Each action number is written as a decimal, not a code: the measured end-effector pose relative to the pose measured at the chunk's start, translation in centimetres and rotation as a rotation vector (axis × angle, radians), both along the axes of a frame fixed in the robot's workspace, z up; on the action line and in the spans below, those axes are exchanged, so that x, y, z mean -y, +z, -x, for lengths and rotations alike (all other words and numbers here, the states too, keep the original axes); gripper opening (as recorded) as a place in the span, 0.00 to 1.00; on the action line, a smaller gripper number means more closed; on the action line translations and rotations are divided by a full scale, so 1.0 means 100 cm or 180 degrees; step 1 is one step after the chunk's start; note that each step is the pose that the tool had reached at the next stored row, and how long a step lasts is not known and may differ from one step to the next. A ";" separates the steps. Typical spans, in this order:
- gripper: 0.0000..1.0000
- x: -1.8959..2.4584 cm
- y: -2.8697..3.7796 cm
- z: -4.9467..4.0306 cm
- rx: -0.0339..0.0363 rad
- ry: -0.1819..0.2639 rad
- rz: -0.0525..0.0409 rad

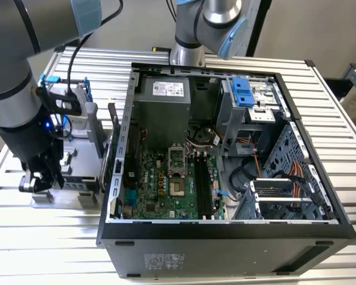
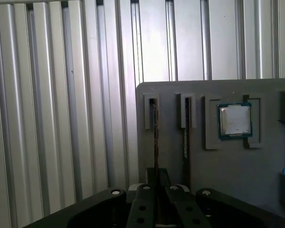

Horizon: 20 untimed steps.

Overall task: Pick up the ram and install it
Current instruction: 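Pick up the ram and move it above insertion slot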

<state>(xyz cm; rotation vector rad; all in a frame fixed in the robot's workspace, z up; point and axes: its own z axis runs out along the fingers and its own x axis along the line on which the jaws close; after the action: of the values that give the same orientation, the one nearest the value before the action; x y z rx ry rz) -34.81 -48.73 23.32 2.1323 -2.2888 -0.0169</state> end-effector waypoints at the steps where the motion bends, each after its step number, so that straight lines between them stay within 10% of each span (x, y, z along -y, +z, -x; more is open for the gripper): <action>1: 0.00 0.0000 0.0004 0.0000 0.0000 0.0000 0.0000; 20: 0.00 -0.0001 0.0085 0.0001 0.0001 -0.0001 0.0000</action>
<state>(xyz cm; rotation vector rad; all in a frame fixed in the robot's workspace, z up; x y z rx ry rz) -34.82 -48.73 24.17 2.1323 -2.2892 -0.0167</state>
